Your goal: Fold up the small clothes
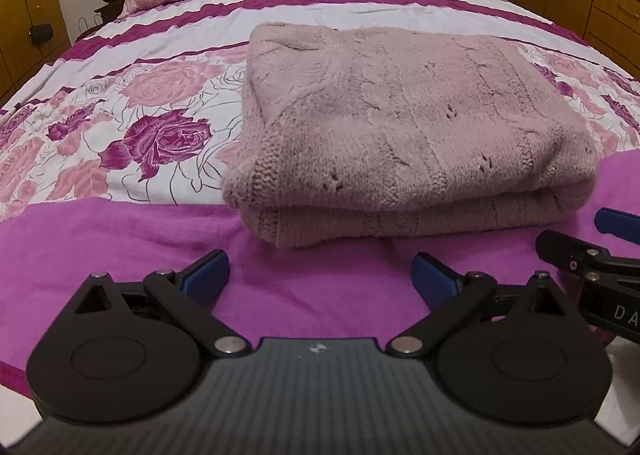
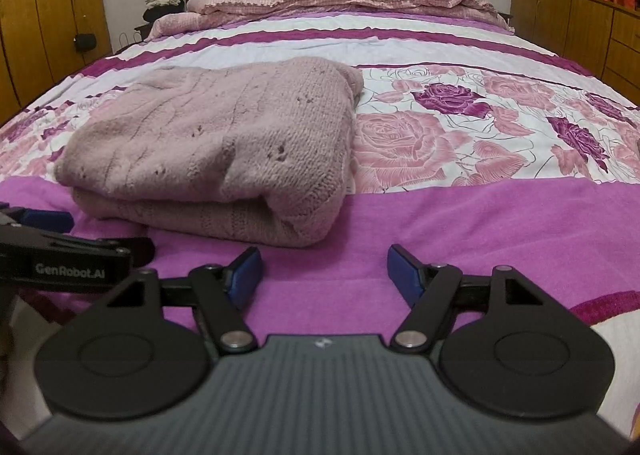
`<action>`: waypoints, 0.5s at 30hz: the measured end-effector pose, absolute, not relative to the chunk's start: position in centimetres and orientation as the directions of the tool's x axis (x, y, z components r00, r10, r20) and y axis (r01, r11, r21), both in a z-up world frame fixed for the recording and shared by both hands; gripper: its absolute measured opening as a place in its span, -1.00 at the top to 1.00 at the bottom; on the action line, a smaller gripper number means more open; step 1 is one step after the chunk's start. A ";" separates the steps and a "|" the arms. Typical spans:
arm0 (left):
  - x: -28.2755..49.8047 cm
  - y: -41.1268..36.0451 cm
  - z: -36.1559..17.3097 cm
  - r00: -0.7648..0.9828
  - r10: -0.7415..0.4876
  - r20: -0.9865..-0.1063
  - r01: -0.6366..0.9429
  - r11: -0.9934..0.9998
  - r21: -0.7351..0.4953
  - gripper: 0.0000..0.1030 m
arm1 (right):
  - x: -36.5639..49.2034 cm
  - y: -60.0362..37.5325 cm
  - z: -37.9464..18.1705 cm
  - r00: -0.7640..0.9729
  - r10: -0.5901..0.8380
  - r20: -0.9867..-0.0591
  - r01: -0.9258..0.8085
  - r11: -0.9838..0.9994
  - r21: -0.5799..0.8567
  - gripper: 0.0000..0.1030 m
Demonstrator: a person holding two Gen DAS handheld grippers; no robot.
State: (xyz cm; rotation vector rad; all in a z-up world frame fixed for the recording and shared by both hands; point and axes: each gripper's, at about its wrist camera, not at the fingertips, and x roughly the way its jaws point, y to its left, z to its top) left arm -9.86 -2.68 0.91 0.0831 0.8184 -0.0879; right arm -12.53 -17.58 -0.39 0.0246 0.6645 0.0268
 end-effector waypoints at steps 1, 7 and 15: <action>-9.9 -2.7 0.9 0.680 -0.045 -0.732 0.111 0.993 0.041 -0.97 | -12.5 -17.6 -0.4 0.787 0.033 -0.616 -0.017 0.999 0.032 -0.39; -9.8 -2.7 0.8 0.681 -0.042 -0.731 0.112 0.993 0.048 -0.97 | -12.5 -17.6 -0.4 0.787 0.032 -0.616 -0.017 0.999 0.031 -0.40; -9.9 -2.7 0.7 0.683 -0.040 -0.730 0.113 0.992 0.051 -0.97 | -12.5 -17.5 -0.4 0.787 0.032 -0.616 -0.017 0.999 0.031 -0.41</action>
